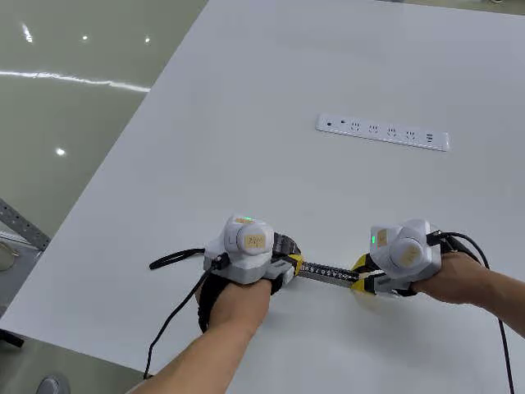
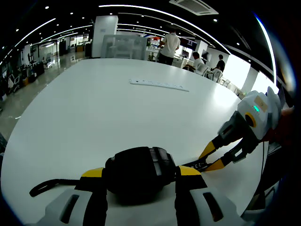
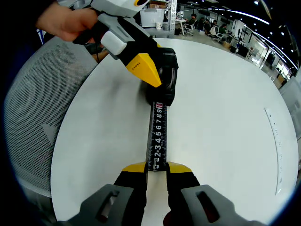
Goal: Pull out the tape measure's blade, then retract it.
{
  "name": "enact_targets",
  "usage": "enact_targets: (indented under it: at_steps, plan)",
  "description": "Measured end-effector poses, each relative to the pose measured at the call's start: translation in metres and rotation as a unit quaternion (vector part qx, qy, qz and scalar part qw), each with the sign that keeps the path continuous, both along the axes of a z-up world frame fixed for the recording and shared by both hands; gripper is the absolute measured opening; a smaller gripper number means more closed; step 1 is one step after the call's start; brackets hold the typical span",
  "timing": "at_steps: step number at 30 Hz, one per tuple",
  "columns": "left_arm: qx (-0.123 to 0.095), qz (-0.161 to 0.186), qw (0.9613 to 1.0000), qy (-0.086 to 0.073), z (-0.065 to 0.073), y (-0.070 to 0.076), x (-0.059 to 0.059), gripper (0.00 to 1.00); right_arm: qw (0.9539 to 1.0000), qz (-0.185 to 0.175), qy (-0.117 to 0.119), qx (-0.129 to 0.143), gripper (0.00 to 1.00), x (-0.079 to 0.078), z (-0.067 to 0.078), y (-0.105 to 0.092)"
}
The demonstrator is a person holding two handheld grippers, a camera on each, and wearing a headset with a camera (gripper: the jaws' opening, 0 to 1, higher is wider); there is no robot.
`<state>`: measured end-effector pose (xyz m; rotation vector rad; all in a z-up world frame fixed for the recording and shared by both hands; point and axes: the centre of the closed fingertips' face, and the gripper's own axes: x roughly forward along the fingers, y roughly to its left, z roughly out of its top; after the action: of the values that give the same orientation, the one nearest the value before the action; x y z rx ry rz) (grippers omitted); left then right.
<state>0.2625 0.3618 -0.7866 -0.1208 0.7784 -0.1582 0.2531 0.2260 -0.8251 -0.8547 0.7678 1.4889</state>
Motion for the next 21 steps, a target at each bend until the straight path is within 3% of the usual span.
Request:
enact_targets:
  at_steps: [21]
  plan:
    - [-0.004, 0.024, 0.9997, 0.010, -0.0019, -0.0004, 0.0019, 0.57, 1.0000, -0.001, -0.002, 0.000, 0.12, -0.0019, -0.0016, -0.0001]
